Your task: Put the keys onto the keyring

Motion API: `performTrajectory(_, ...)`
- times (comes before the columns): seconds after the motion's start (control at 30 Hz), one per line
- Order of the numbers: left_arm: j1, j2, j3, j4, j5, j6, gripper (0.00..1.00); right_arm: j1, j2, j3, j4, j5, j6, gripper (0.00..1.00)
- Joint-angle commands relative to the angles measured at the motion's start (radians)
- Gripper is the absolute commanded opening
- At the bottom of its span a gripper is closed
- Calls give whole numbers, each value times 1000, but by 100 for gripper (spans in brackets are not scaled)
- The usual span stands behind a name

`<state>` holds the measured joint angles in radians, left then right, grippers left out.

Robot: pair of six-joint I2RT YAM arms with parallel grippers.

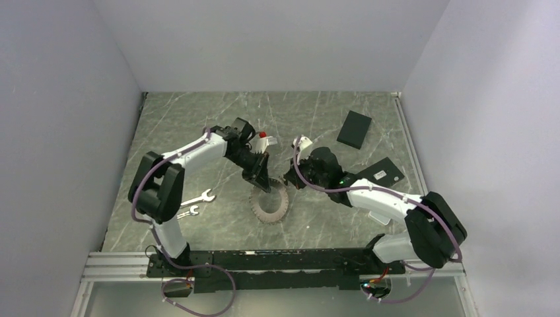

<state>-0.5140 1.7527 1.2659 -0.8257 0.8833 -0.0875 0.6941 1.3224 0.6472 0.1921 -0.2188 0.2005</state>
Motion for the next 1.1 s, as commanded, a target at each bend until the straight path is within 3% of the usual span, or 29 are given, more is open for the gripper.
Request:
performTrajectory(0.0,-1,83,-18,121,145,-114,0,5,76,81,-28,300,-111,0)
performTrajectory(0.3,-1,259,50,142,132,-154,0,116,325,236,-131,756,-260,0)
performTrajectory(0.53,42,307,67,96,78,-132,0,127,364,274,-143,872,-287,0)
performTrajectory(0.67,73,334,113,28,44,-107,0,157,383,308,-149,945,-350,12)
performTrajectory(0.73,83,348,137,1,37,-97,0,168,403,326,-147,964,-376,27)
performTrajectory(0.8,94,358,153,-26,10,-89,5,174,430,348,-148,1001,-388,43)
performTrajectory(0.87,109,356,154,-41,-25,-85,11,176,447,365,-171,1007,-389,50)
performTrajectory(0.93,119,352,159,-70,-64,-76,25,176,434,367,-186,996,-374,54)
performTrajectory(1.0,126,338,159,-87,-87,-67,48,176,402,360,-187,975,-359,55)
performTrajectory(1.07,138,307,144,-84,-114,-74,56,176,367,361,-231,956,-338,56)
